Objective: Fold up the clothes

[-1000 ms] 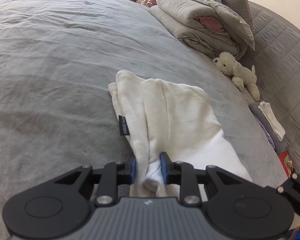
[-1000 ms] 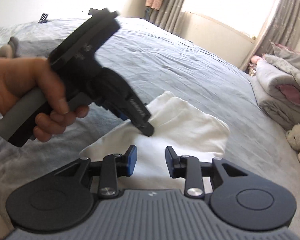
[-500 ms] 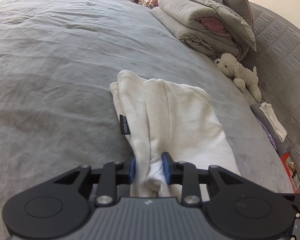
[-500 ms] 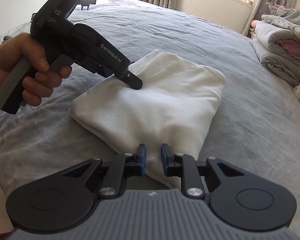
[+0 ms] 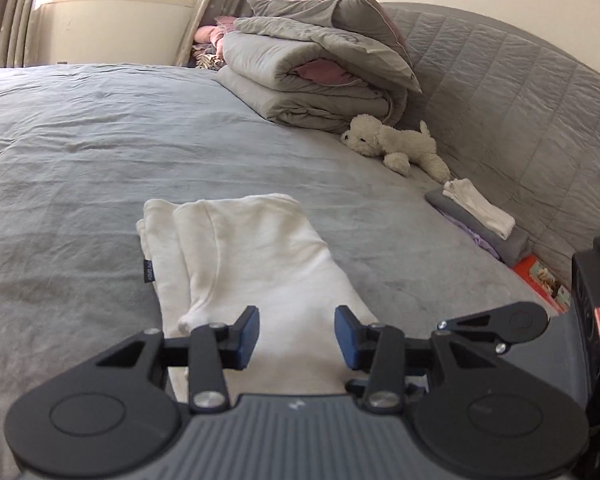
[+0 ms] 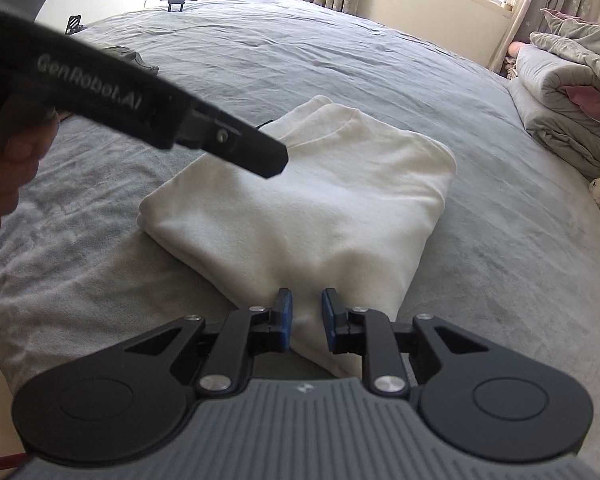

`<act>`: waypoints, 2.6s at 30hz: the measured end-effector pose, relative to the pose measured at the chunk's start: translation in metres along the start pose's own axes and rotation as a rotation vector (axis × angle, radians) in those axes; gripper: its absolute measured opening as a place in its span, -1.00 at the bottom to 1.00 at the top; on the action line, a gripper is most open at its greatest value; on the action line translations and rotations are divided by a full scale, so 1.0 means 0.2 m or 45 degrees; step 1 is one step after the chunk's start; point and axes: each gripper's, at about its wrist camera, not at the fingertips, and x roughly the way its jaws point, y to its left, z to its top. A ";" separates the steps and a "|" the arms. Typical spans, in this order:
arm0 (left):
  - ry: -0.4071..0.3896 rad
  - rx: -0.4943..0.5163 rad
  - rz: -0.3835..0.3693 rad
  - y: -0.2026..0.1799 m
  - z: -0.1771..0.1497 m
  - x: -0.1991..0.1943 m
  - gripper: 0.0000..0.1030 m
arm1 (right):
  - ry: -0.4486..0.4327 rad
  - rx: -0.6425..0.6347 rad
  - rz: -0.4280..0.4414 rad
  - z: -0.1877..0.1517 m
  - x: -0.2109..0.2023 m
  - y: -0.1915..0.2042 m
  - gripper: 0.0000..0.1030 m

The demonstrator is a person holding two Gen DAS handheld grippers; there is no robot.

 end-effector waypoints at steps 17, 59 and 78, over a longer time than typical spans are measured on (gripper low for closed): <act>0.100 0.358 0.173 -0.13 -0.14 0.07 -0.47 | -0.105 0.117 0.023 0.06 -0.11 -0.12 -0.60; 0.273 -0.241 -0.045 0.27 -0.04 0.06 -0.60 | -0.098 0.535 0.106 0.06 -0.07 -0.45 0.17; 0.277 -0.237 -0.037 0.29 -0.07 0.06 -0.79 | -0.088 0.941 0.507 -0.16 0.04 -0.44 0.44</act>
